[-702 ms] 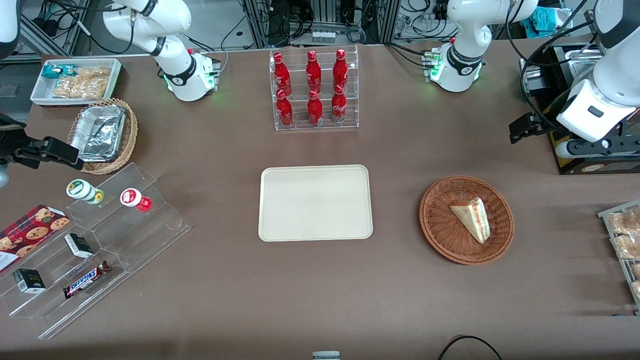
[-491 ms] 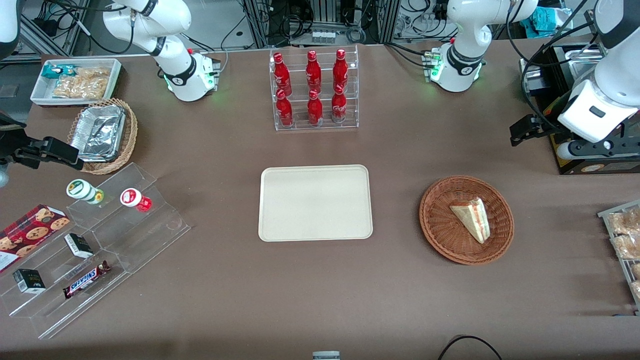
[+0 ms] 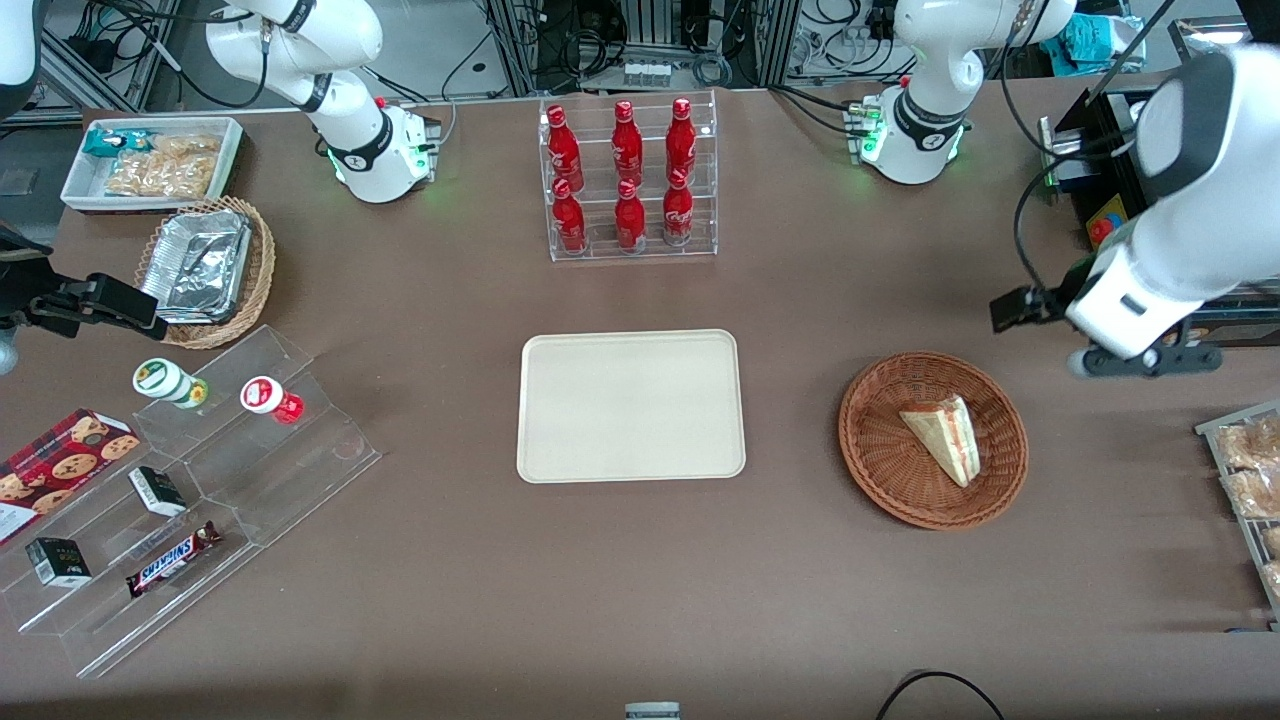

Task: Place sandwich from basket to tray
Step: 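Move the left gripper over the sandwich in the wicker basket, then lower the left gripper and close it on the wrapped sandwich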

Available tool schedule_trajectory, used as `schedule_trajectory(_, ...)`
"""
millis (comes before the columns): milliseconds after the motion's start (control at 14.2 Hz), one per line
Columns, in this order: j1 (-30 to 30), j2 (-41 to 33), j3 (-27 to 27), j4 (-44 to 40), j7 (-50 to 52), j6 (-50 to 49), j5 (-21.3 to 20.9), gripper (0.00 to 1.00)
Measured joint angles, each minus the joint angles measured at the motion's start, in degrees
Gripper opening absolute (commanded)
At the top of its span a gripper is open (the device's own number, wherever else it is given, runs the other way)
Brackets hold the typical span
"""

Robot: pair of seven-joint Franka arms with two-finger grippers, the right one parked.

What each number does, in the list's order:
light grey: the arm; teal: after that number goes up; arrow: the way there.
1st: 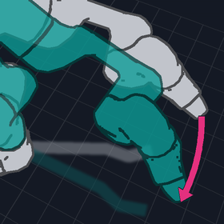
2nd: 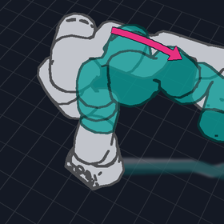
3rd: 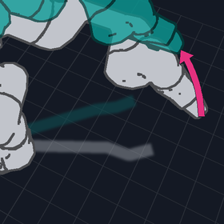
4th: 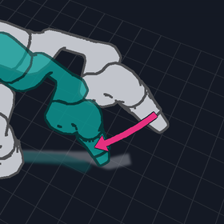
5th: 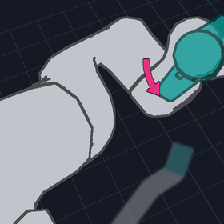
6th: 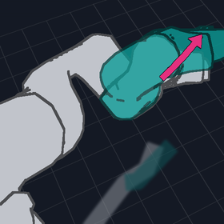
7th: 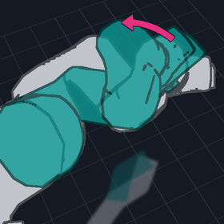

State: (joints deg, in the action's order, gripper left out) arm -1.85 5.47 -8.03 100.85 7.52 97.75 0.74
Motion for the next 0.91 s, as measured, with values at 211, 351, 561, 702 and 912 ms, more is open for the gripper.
schedule_trajectory(211,-0.02,1.38,0.04,8.04,-0.01,11.6,-0.02,1.0)
schedule_trajectory(351,-0.05,1.52,0.11,13.67,-0.01,19.7,-0.02,1.0)
schedule_trajectory(561,-0.6,1.74,0.33,19.56,0.6,28.04,0.01,1.0)
schedule_trajectory(702,-1.25,2.27,0.42,20.97,3.88,30.46,0.01,1.0)
schedule_trajectory(912,-1.5,3.67,0.4,21.19,13.71,32.3,0.04,1.0)
